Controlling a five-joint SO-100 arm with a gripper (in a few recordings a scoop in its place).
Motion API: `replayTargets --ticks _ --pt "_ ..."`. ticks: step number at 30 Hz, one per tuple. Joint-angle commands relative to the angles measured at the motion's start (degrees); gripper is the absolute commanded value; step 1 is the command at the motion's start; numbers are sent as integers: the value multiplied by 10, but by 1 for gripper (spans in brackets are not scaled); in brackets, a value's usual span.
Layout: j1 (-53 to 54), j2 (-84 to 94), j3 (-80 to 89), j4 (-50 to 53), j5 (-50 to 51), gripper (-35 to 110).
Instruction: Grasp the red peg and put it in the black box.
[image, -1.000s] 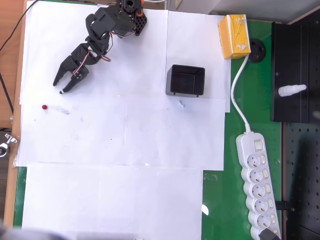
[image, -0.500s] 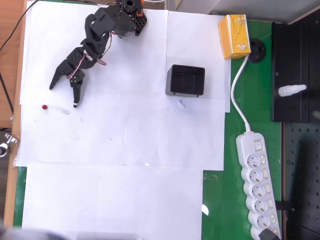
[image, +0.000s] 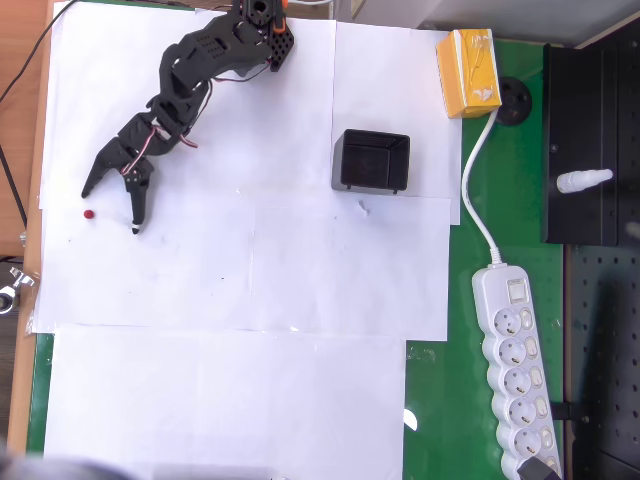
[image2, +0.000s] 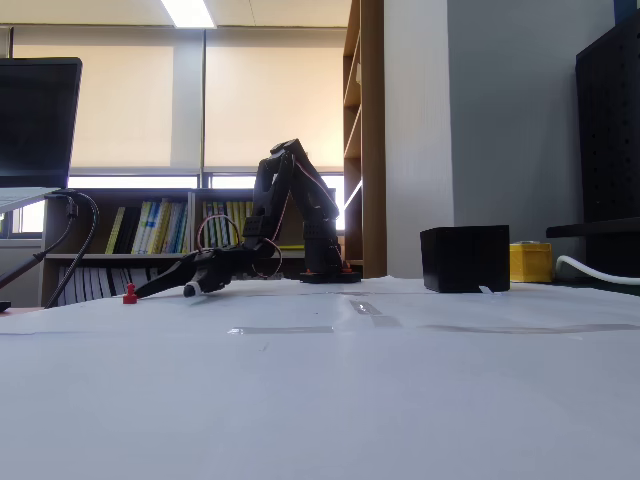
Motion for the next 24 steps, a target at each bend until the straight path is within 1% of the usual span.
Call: replayTargets --ticks 1,6,24 --pt "-11 4 51 -13 -3 48" --pt "-21 25 86 -12 -8 48" --pt "-14 20 75 -6 -6 48"
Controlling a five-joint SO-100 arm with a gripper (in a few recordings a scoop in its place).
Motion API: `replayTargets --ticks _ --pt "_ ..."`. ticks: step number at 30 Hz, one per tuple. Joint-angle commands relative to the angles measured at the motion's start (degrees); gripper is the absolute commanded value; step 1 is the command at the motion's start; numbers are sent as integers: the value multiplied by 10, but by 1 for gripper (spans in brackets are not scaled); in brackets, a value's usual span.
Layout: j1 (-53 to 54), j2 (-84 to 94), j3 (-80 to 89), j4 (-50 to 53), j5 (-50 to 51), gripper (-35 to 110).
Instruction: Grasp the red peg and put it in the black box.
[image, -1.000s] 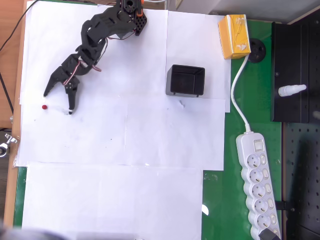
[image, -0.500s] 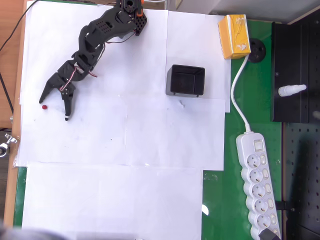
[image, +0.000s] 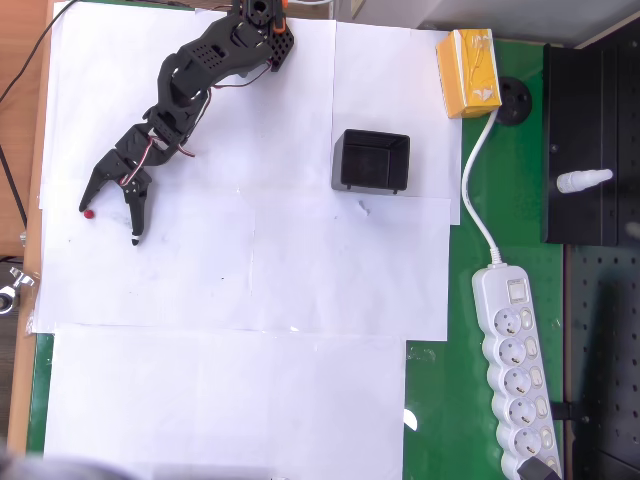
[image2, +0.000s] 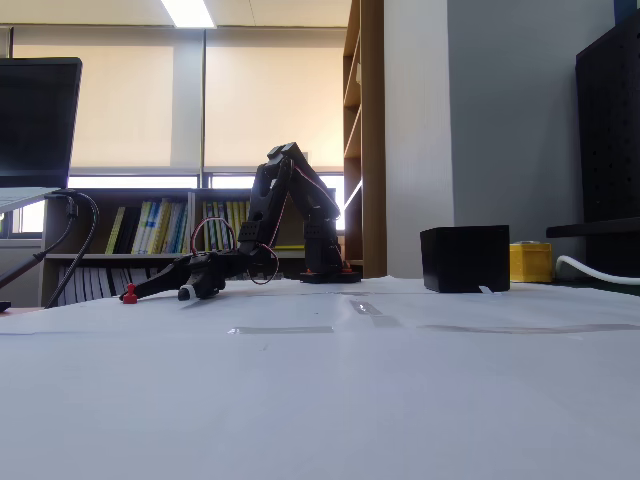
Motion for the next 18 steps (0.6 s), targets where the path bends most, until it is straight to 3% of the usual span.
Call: replayTargets --ticks 1,18 --pt "6 -13 18 -8 -7 48" --pt "5 -13 12 -2 0 30"
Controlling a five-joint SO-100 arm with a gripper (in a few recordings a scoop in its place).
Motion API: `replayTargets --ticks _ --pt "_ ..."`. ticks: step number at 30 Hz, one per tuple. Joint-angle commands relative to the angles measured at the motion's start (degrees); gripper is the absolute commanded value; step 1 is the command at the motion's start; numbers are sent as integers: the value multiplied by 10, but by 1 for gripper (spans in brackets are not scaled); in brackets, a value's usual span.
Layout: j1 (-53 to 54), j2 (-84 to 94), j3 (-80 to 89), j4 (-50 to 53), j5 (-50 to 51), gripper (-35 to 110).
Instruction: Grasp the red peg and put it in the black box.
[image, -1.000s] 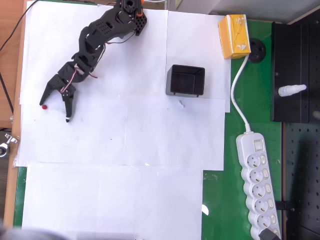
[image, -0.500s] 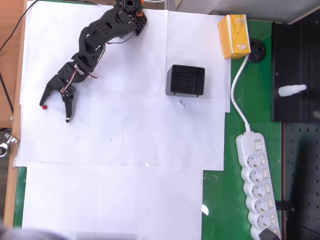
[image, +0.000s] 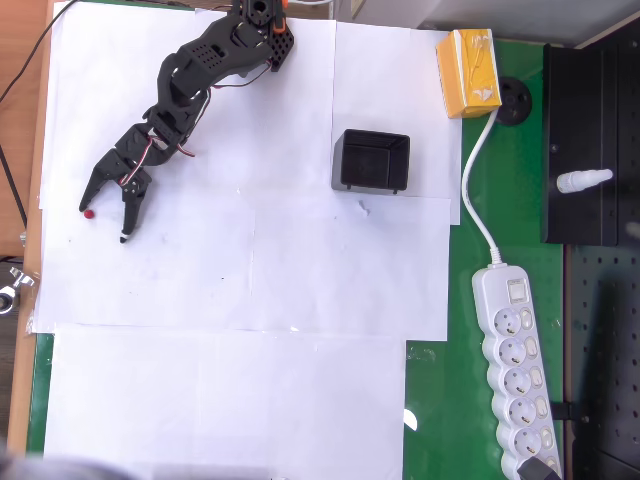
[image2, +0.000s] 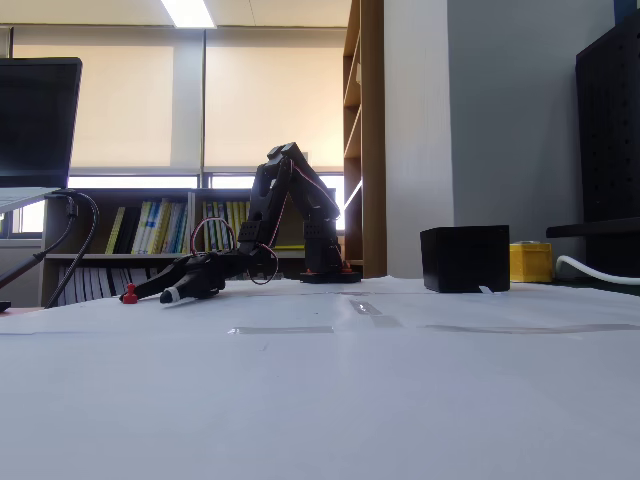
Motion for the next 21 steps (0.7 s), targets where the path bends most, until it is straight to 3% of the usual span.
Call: replayTargets --ticks 1,21 --pt "4 -14 11 -2 -1 28" --pt "2 -17 5 4 -2 5"
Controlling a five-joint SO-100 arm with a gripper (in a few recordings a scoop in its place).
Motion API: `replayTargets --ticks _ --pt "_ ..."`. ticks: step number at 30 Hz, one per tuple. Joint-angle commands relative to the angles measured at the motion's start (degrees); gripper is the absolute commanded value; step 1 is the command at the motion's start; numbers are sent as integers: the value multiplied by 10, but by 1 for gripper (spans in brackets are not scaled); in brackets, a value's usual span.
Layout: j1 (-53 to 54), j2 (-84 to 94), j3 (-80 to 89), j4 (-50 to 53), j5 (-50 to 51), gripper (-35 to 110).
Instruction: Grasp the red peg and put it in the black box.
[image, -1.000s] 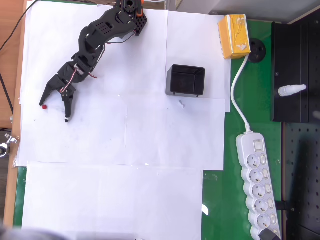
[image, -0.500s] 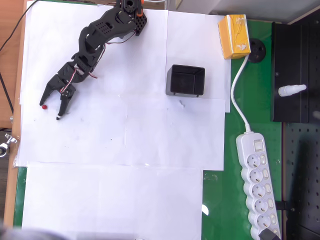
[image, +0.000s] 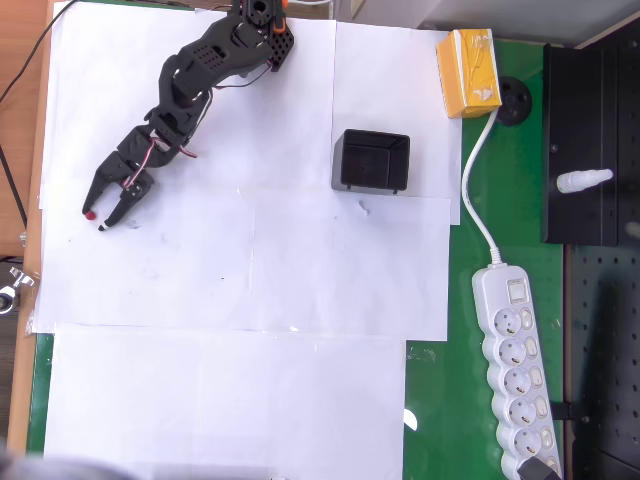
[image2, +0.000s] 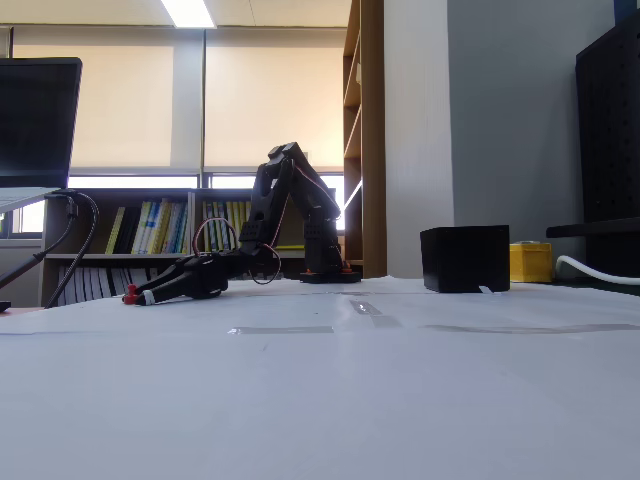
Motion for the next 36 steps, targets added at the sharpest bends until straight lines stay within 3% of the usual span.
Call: replayTargets --ticks 1,14,22,28,36 --pt "11 -18 6 -4 -3 0" --pt "11 -92 -33 41 7 0" --pt "-10 -334 -40 446 24 0" --pt "-47 -489 40 796 92 0" --pt "-146 -662 120 1170 180 0"
